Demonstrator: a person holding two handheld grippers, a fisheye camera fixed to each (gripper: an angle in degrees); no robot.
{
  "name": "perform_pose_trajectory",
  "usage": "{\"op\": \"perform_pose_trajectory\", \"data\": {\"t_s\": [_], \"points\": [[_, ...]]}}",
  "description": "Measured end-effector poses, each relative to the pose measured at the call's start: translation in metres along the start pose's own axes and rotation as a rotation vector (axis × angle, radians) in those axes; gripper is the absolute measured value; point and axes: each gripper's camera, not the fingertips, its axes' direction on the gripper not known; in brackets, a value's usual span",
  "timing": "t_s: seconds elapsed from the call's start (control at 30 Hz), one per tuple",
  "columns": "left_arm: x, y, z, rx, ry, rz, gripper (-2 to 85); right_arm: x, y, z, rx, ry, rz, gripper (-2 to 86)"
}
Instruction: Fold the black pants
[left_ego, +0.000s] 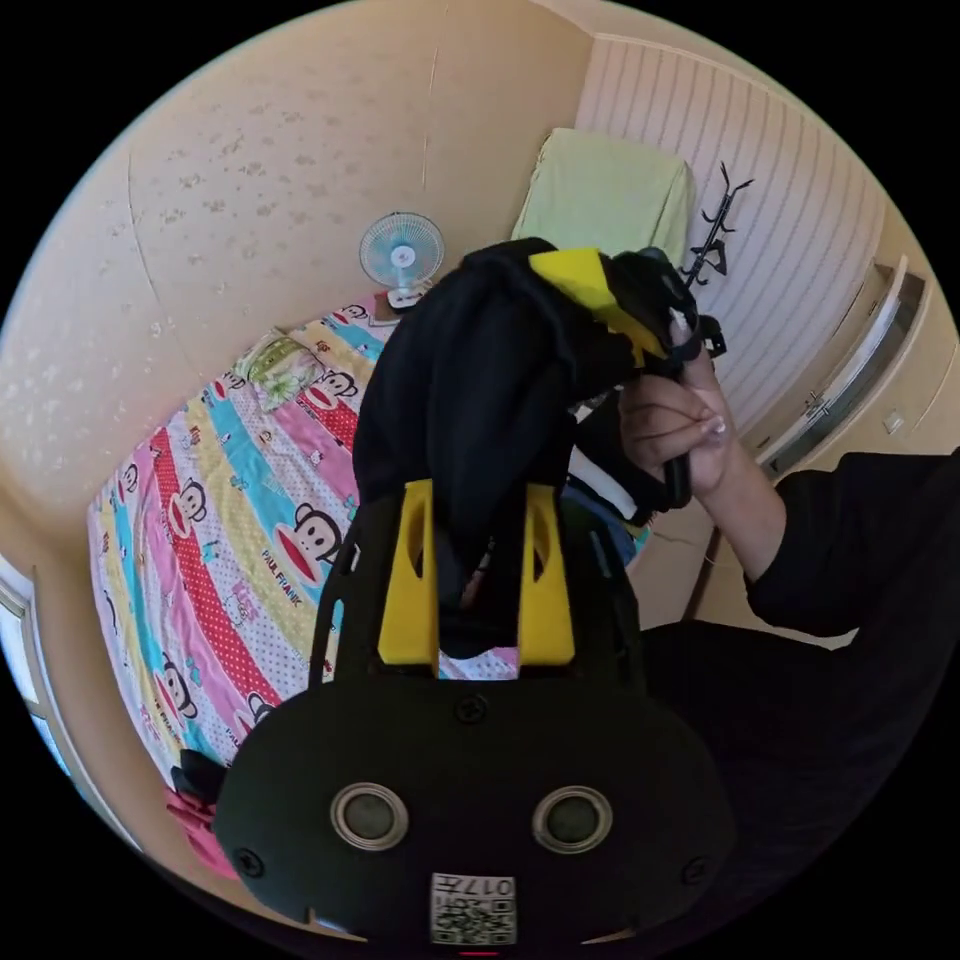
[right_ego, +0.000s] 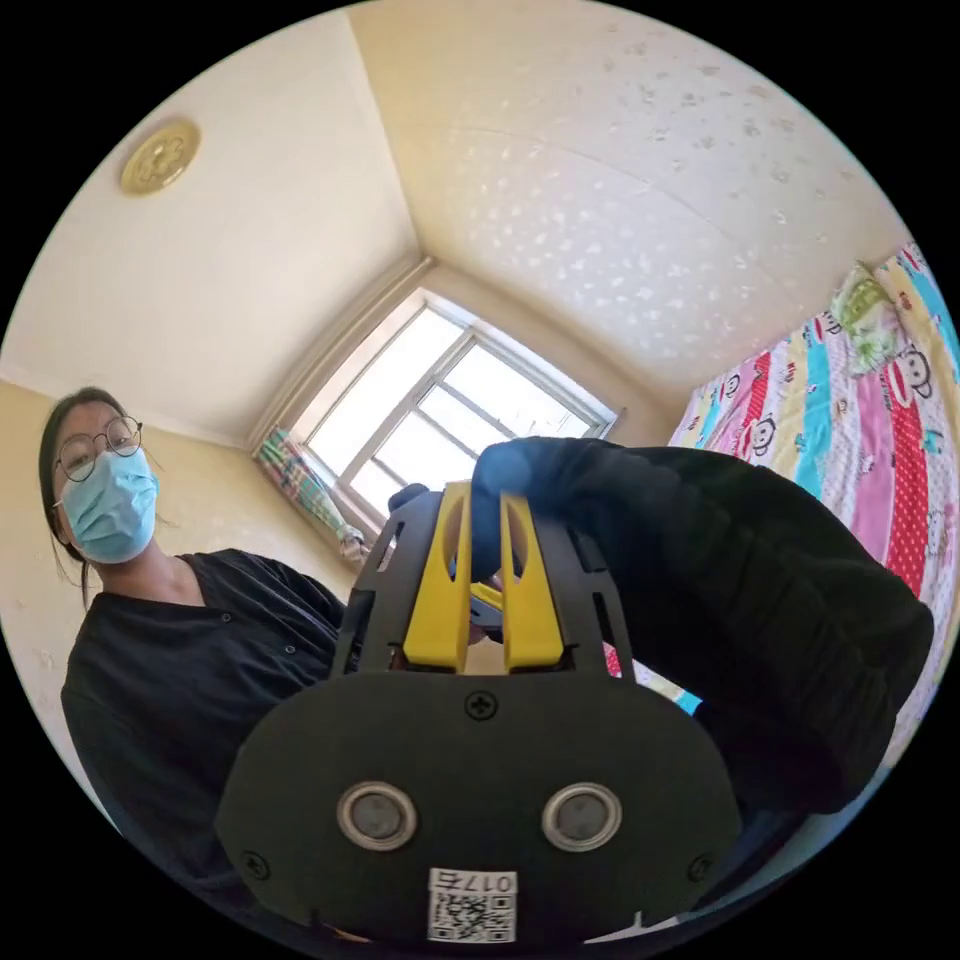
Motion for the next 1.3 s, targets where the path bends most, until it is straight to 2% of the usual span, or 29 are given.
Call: {"op": "perform_pose_trajectory", "data": {"t_s": [0.07,0.2,0.23,0.3,0.37,0.4,0.47,0.53,0.63,0.8,0.9,0.97,1.03,1.17,1.3], "points": [[0.000,0.011,-0.024,0.085,-0.042,-0.054,3.0,-0.024,0.003,0.034,-0.063,0.009,-0.068,2.7],[-0.031,0.033,-0.079,0.244,0.201,-0.220,1.2,-0.061,0.028,0.038,-0.055,0.070,-0.172,5.5],[-0.034,0.035,-0.087,0.257,0.210,-0.236,1.1,-0.075,0.046,0.031,-0.019,0.120,-0.225,5.3],[-0.034,0.035,-0.112,0.239,0.191,-0.203,0.6,-0.096,0.084,0.018,0.040,0.247,-0.317,5.0],[-0.027,0.038,-0.132,0.246,0.163,-0.161,0.3,-0.108,0.148,0.011,0.087,0.547,-0.380,5.6],[-0.024,0.041,-0.146,0.269,0.157,-0.167,0.3,-0.108,0.164,0.012,0.092,0.623,-0.378,6.2],[-0.025,0.048,-0.169,0.315,0.189,-0.179,0.2,-0.101,0.235,0.032,0.044,0.865,-0.503,9.0],[-0.025,0.055,-0.194,0.365,0.224,-0.176,0.2,-0.087,0.280,0.054,-0.005,0.963,-0.544,11.3],[-0.020,0.062,-0.242,0.439,0.266,-0.118,0.2,-0.059,0.318,0.087,-0.005,0.853,-0.431,13.4],[-0.003,0.067,-0.324,0.557,0.374,0.021,0.1,-0.039,0.321,0.157,-0.050,0.834,-0.502,16.3],[0.003,0.073,-0.362,0.599,0.425,0.072,0.3,-0.055,0.293,0.185,0.046,0.678,-0.607,17.5],[0.002,0.079,-0.383,0.619,0.420,0.075,0.4,-0.080,0.270,0.202,0.162,0.449,-0.696,17.8],[-0.004,0.090,-0.405,0.649,0.408,0.065,0.6,-0.099,0.258,0.206,0.278,0.292,-0.728,16.8],[-0.040,0.122,-0.457,0.747,0.377,-0.026,1.0,-0.135,0.225,0.201,0.430,0.096,-0.662,6.5],[-0.073,0.140,-0.502,0.787,0.359,-0.060,1.7,-0.192,0.184,0.195,0.445,0.058,-0.702,4.8]]}}
